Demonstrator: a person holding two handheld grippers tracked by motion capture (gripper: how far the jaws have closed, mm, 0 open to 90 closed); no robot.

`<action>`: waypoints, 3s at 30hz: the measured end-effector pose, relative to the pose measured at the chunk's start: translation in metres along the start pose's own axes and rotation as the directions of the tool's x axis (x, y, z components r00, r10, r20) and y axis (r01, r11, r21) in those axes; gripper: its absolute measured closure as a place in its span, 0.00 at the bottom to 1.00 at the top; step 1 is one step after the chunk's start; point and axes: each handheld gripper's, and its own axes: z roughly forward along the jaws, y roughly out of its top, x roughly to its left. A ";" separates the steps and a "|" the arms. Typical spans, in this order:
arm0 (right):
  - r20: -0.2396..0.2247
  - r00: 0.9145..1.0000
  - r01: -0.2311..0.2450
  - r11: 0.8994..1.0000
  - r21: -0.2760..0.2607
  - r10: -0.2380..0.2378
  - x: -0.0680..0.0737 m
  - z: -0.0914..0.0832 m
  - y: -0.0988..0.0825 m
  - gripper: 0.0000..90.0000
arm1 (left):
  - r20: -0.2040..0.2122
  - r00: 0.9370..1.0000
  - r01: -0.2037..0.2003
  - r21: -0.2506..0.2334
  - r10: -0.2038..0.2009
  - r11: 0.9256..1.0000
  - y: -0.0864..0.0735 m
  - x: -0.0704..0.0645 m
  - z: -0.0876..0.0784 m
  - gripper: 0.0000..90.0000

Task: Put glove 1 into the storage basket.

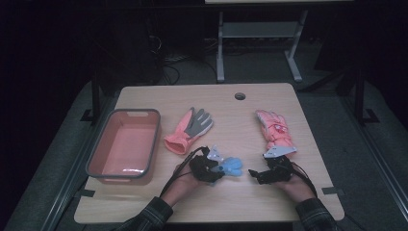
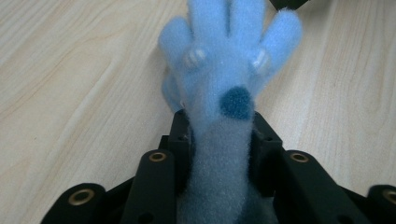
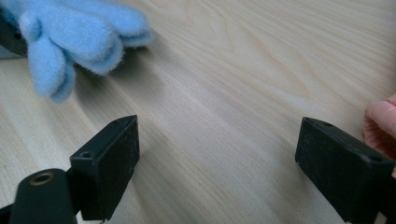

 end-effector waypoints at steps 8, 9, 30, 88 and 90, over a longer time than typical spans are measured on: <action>0.000 1.000 0.001 1.000 0.001 -0.001 0.000 0.000 0.000 0.14 | 0.022 0.999 0.045 -0.020 -0.045 0.999 0.001 0.013 -0.021 0.78; 0.000 1.000 0.002 1.000 0.001 -0.002 0.000 0.000 0.000 0.14 | 0.025 0.998 0.057 -0.024 -0.056 0.998 0.000 0.016 -0.025 0.78; 0.002 1.000 -0.003 1.000 -0.001 0.003 0.000 0.000 0.000 0.14 | -0.072 0.983 0.160 -0.114 -0.169 0.981 0.001 0.072 -0.117 0.78; 0.003 1.000 -0.006 1.000 0.002 0.006 0.001 -0.001 -0.001 0.14 | -0.339 0.828 0.437 -0.107 -0.446 0.893 -0.105 0.189 -0.167 0.28; 0.003 1.000 -0.005 1.000 0.002 0.005 0.001 -0.001 -0.001 0.14 | -0.320 0.838 0.423 -0.134 -0.443 0.896 -0.098 0.184 -0.172 0.32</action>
